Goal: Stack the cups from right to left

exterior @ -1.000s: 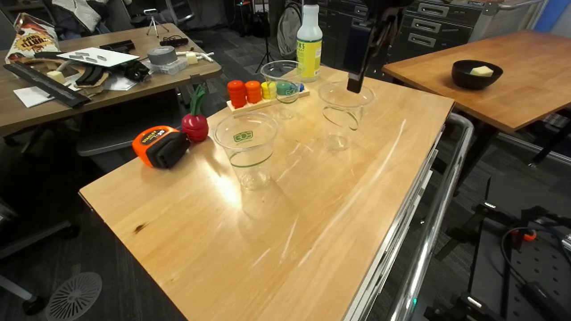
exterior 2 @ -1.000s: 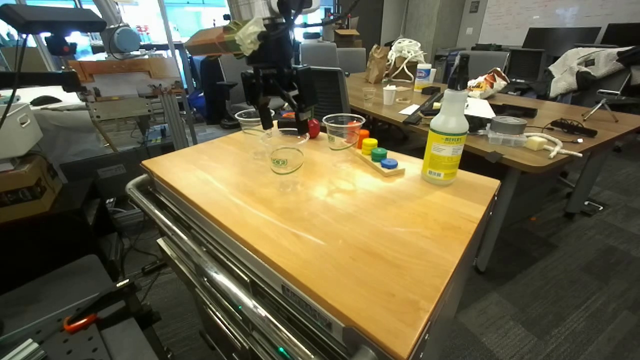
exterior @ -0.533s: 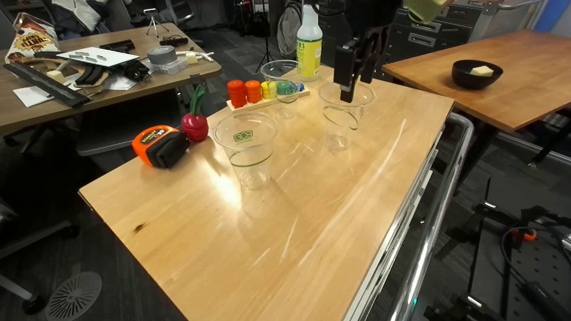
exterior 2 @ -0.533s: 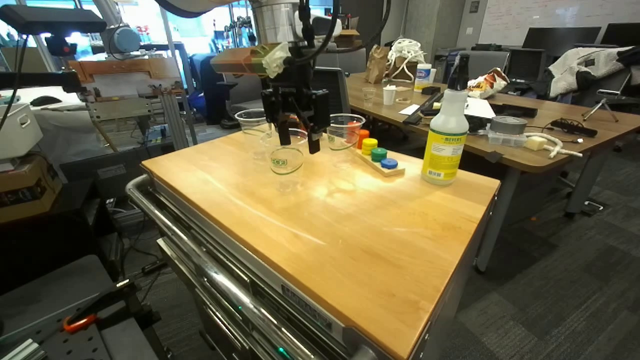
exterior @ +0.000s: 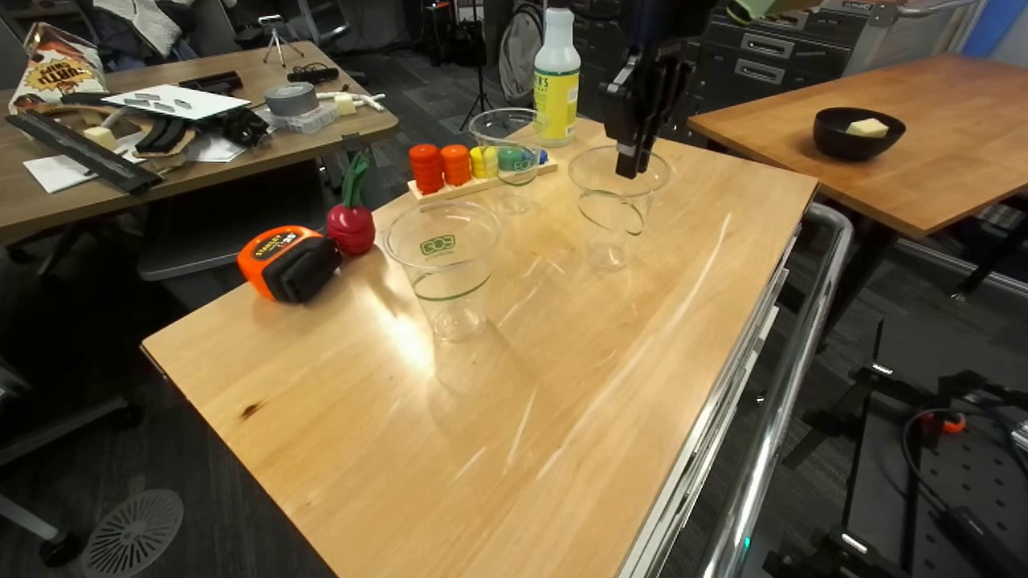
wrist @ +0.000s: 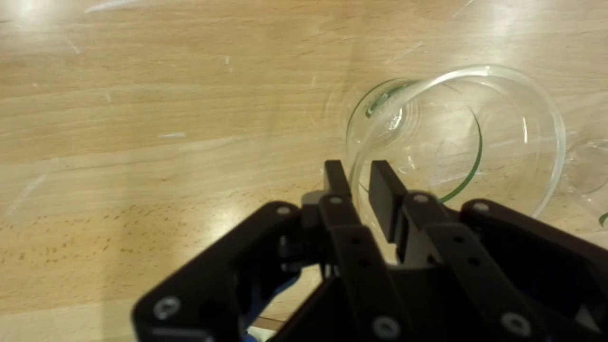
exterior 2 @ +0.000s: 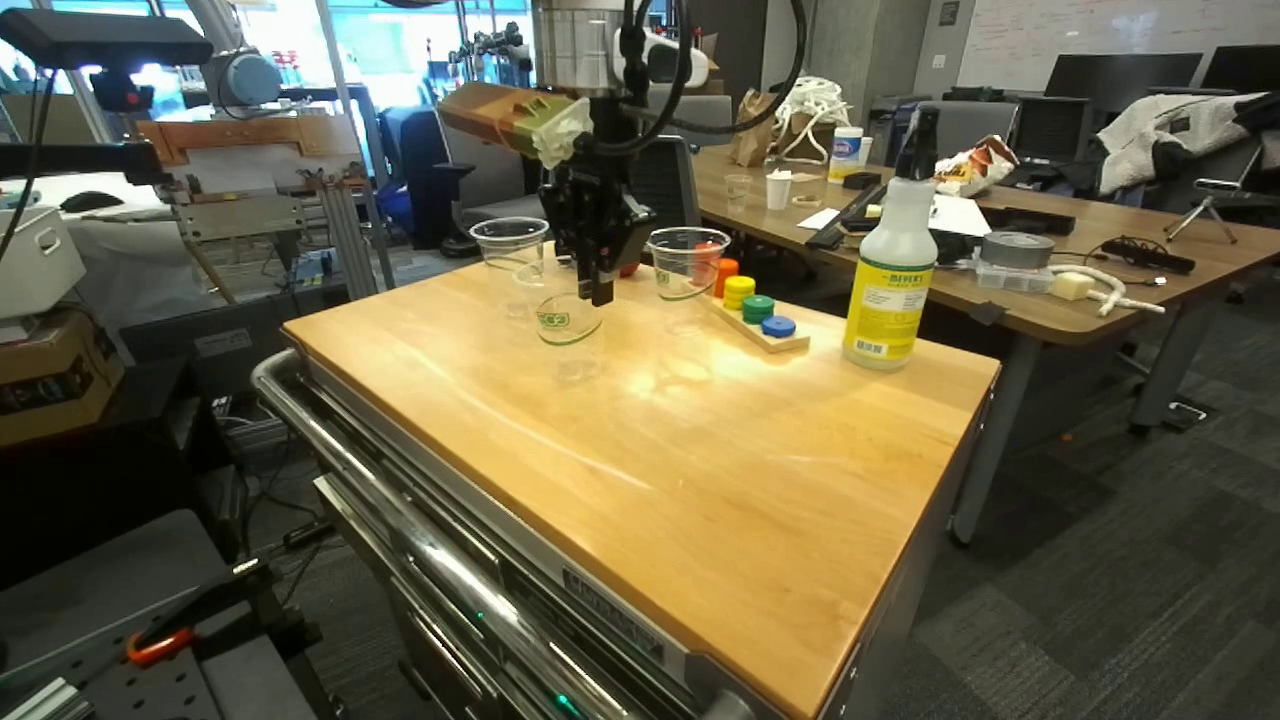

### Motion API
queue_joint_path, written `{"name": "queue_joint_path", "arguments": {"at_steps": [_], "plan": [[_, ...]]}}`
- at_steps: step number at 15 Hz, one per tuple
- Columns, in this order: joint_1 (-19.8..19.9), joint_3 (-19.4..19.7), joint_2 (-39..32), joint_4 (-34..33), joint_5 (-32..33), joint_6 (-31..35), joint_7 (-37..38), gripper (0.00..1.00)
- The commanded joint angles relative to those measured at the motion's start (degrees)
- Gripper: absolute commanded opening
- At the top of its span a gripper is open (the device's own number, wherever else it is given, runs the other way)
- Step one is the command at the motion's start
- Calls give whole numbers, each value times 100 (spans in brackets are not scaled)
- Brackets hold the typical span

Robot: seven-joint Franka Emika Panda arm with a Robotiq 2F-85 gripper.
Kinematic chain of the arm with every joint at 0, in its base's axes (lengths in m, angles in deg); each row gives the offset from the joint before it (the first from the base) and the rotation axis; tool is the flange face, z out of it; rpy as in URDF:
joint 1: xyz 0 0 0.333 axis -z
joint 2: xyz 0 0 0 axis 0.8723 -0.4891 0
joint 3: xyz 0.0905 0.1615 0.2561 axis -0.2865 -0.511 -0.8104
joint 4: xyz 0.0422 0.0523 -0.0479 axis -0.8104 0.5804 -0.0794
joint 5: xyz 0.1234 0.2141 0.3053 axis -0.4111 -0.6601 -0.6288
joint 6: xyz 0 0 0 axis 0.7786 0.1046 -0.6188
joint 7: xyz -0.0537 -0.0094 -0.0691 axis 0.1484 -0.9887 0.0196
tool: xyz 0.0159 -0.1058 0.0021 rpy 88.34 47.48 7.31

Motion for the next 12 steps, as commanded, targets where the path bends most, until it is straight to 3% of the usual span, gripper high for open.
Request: {"name": "queue_joint_path", "arguments": {"at_steps": [1, 7, 12], "plan": [[17, 44, -71, -196, -451, -334, -244, 2], [30, 67, 76, -352, -393, -926, 56, 5], [-23, 30, 276, -1060, -601, -1847, -12, 4]]}}
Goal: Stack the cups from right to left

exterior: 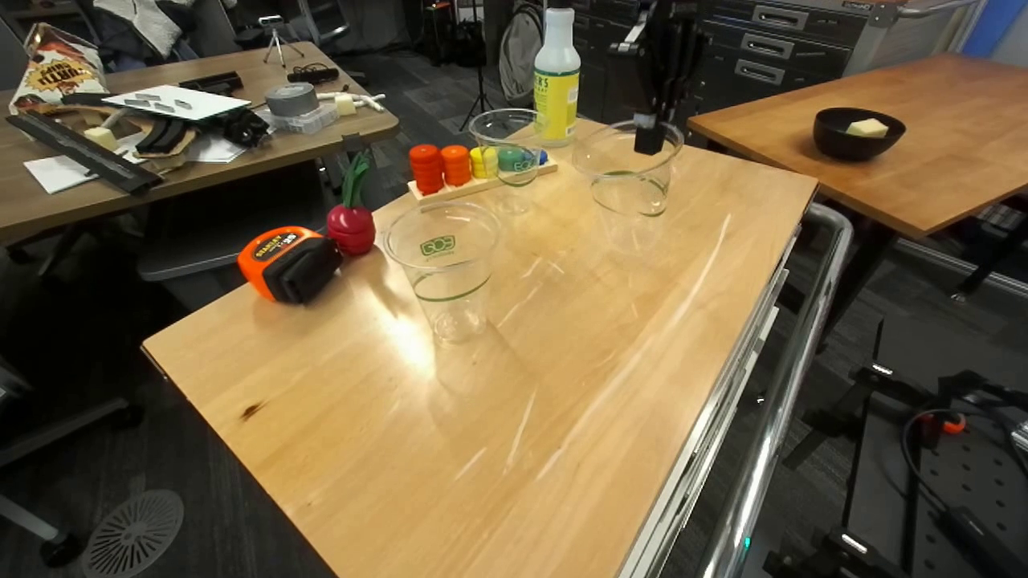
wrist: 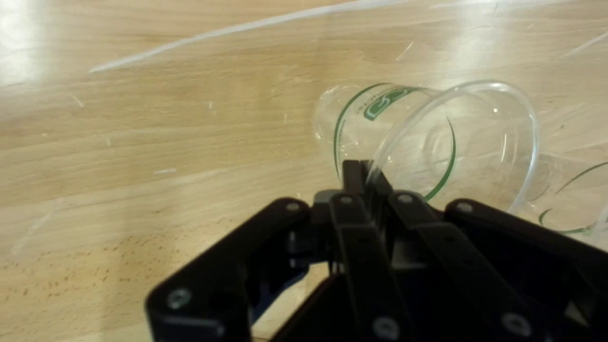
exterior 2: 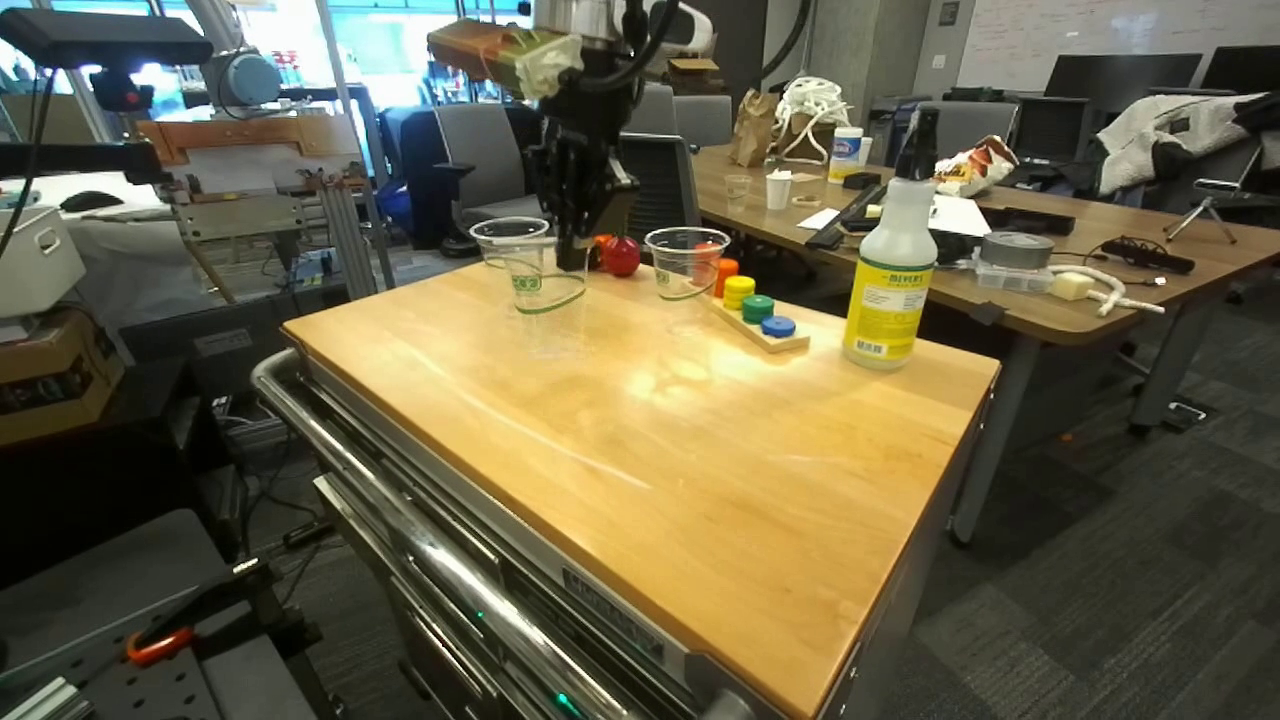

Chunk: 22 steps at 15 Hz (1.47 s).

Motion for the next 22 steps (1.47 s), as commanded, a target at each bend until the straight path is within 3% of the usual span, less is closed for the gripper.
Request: {"name": "queue_joint_path", "arguments": {"at_steps": [1, 5, 14, 22], "plan": [[-44, -30, 161, -710, -300, -656, -38, 4], [-79, -64, -23, -1484, -378, -622, -55, 3], [-64, -78, -1025, -2386, -228, 1100, -100, 2], [-5, -74, -1233, -2606, -211, 1175, -76, 2]]}}
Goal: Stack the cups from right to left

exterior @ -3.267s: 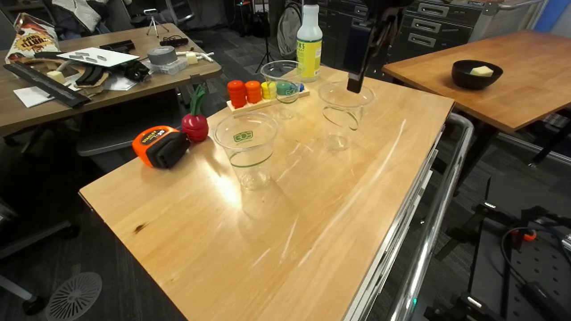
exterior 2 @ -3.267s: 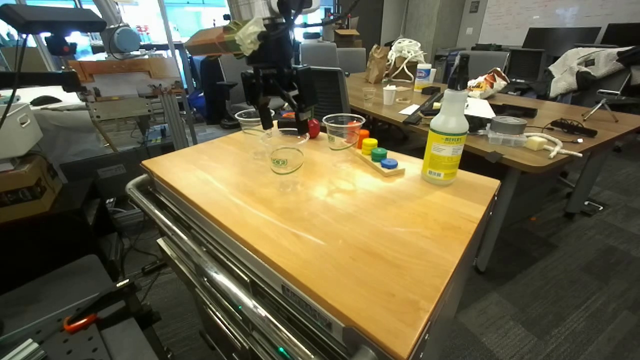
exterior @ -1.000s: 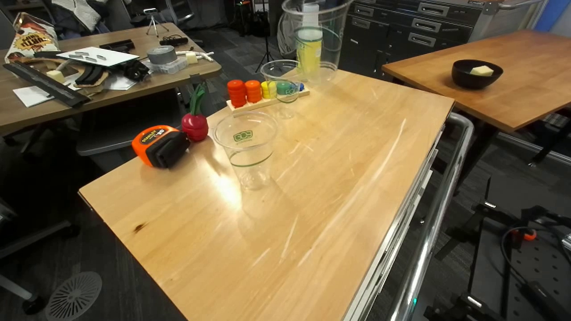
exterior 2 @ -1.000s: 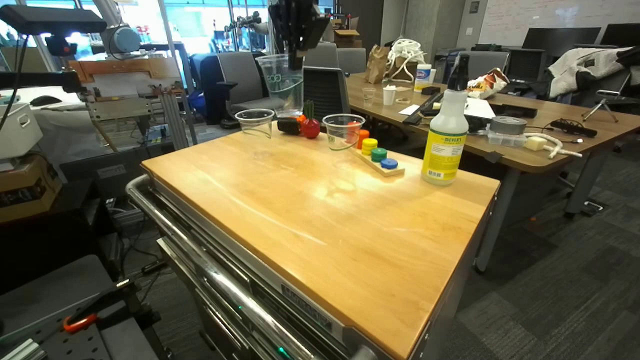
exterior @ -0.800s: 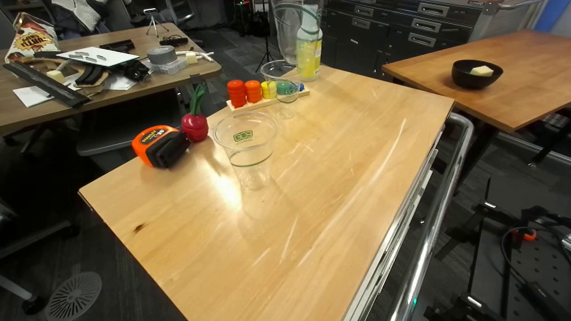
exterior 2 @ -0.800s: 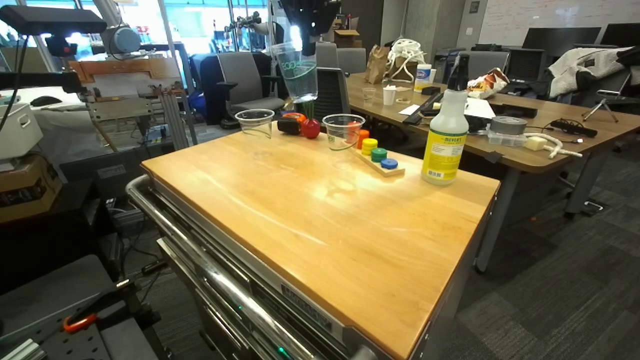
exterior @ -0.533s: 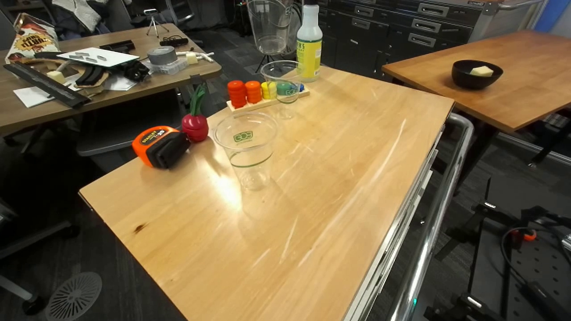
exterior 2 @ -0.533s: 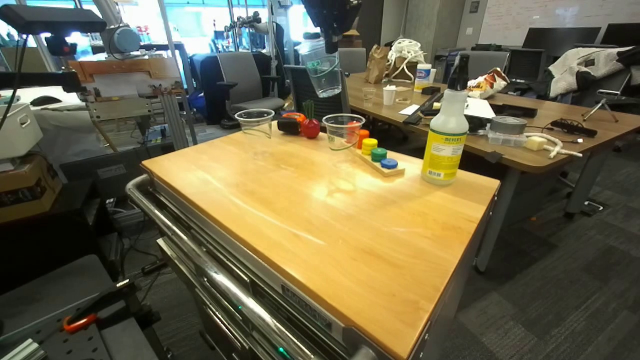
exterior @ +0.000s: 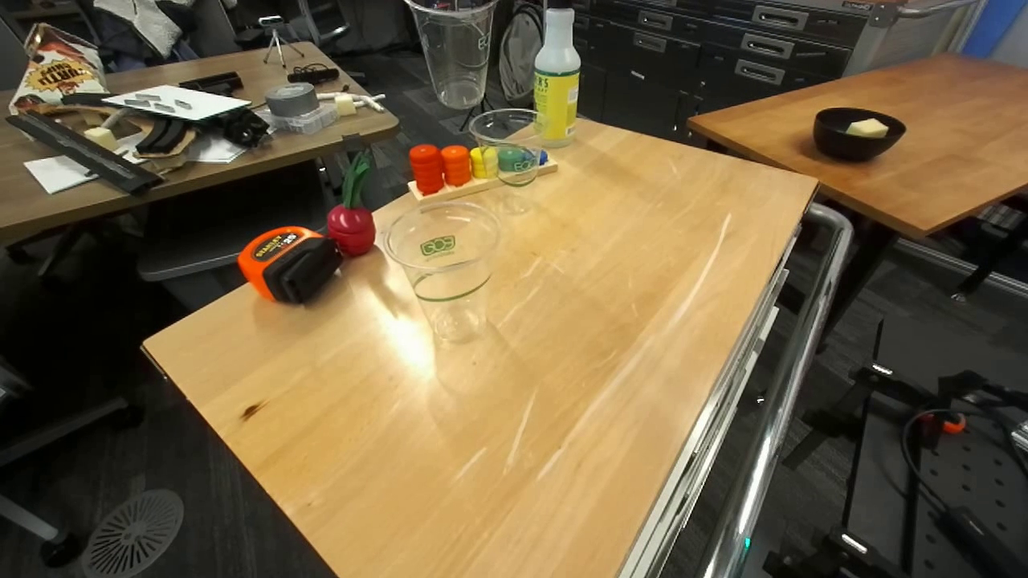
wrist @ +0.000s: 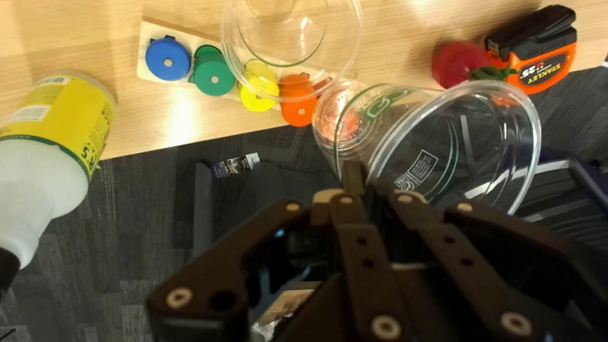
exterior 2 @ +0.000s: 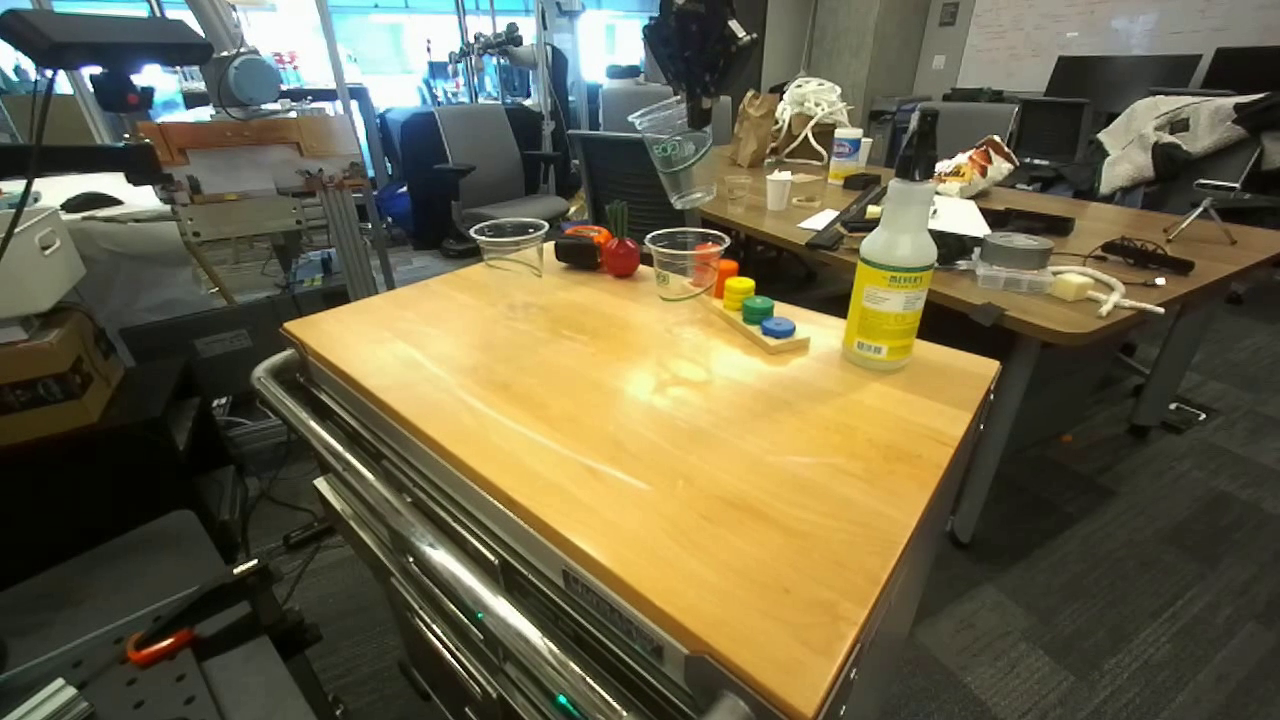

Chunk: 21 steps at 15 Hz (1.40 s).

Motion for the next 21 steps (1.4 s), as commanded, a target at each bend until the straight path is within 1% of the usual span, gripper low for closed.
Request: {"name": "queue_joint_path", "arguments": {"at_steps": [1, 7, 11, 14, 15, 16, 19, 21], "plan": [[27, 1, 100, -138, 62, -12, 11, 2], [27, 105, 200, -49, 524, -459, 203, 3], [88, 78, 106, -64, 287, -921, 19, 3], [84, 91, 49, -64, 347, -1147, 48, 3], [91, 92, 29, -65, 335, -1180, 34, 3], [128, 75, -4, -42, 184, -1060, -126, 3], [176, 77, -117, 7, 83, -711, -254, 3], [220, 83, -228, -12, 14, -672, -314, 3]]}}
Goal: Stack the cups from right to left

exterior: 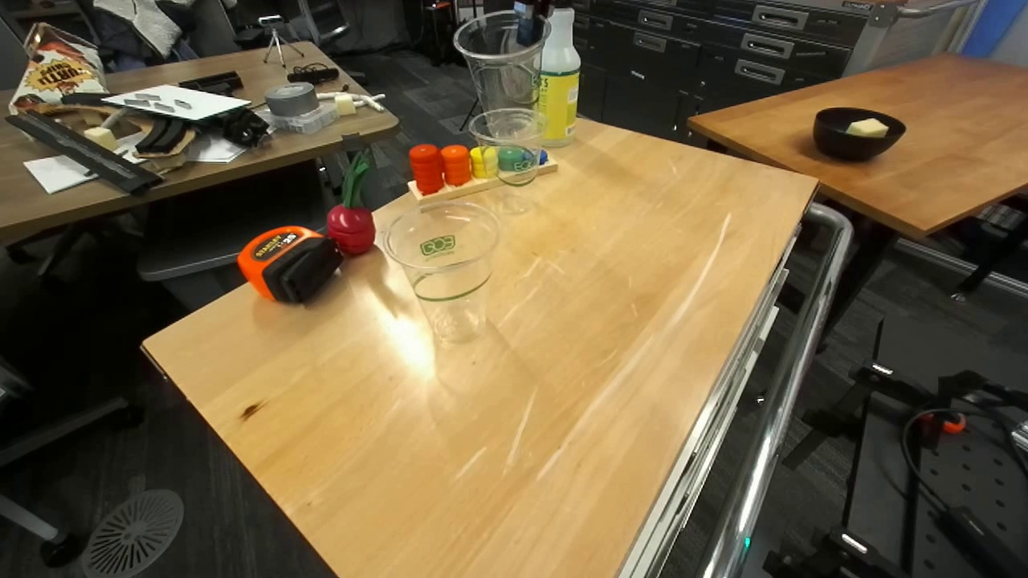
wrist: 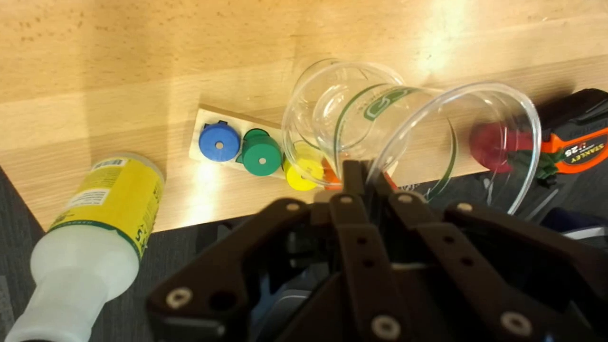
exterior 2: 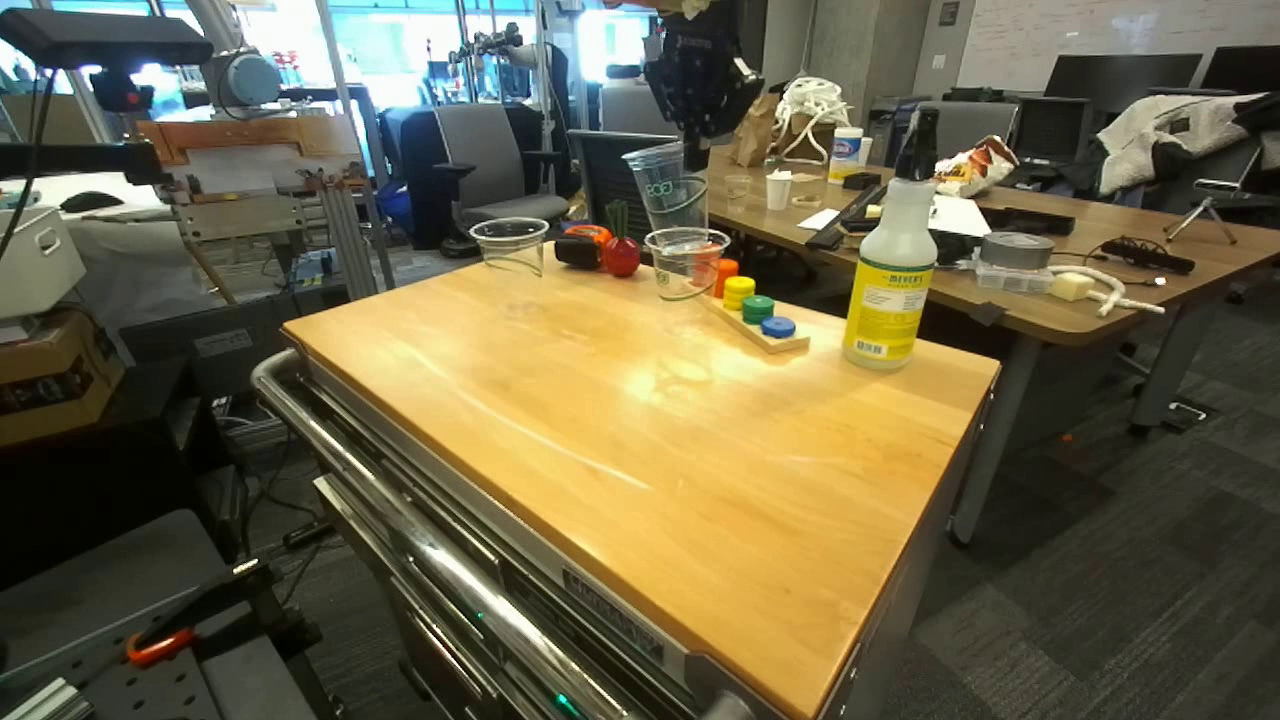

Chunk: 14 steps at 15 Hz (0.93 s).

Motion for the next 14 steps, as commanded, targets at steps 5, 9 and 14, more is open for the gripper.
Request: {"name": "queue_joint_path", "arguments": {"at_steps": [5, 9, 14], "plan": [[268, -33, -271, 80, -561, 91, -429, 3], [354, -41, -285, 175, -818, 130, -591, 5], [346, -48, -241, 171, -818, 150, -710, 52]]}}
